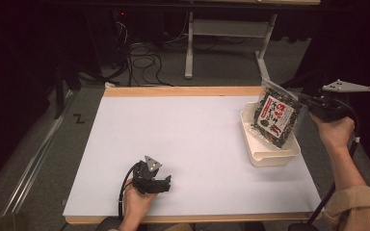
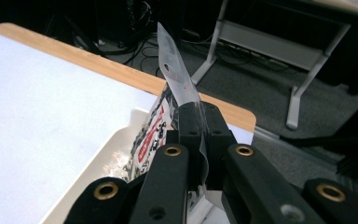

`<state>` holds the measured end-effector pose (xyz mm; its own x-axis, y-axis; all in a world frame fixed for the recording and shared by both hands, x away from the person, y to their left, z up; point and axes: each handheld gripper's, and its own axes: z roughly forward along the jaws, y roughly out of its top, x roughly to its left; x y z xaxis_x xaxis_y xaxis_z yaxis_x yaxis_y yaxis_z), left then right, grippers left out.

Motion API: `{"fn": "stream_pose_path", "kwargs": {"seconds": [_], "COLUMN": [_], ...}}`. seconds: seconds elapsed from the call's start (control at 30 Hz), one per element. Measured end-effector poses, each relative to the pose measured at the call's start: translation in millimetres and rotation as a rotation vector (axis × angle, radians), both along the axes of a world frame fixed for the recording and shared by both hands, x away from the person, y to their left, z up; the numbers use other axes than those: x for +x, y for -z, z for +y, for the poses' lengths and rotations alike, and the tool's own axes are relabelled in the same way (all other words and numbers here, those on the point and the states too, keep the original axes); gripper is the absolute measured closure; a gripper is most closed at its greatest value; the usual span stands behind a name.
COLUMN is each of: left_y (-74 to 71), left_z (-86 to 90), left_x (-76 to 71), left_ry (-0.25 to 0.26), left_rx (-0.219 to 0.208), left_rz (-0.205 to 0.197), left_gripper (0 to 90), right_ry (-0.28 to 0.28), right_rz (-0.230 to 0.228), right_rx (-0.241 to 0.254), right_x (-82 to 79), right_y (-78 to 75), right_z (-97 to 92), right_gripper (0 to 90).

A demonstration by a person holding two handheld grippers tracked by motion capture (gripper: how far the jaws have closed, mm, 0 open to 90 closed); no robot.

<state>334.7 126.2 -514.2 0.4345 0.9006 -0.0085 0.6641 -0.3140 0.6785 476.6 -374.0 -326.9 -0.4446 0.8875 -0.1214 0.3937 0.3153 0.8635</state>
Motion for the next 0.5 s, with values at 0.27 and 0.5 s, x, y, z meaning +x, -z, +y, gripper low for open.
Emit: {"fn": "stream_pose_path", "kwargs": {"seconds": [0.27, 0.5], "left_y": [-0.8, -1.0], "left_z": [1.4, 1.3], "left_x": [0.2, 0.7], "left_ry": [-0.004, -0.002], "left_rx": [-0.007, -0.011], "left_rz": [-0.003, -0.003], "left_gripper": [19.9, 20.0], "right_ry": [0.047, 0.069], "right_rz": [-0.001, 0.026], "right_rx": [0.024, 0.047], "right_x": [7.2, 8.8], "right_y": [0.7, 1.4], "right_z": [-3.6, -8.6], "right_gripper": [76.4, 57.5]}}
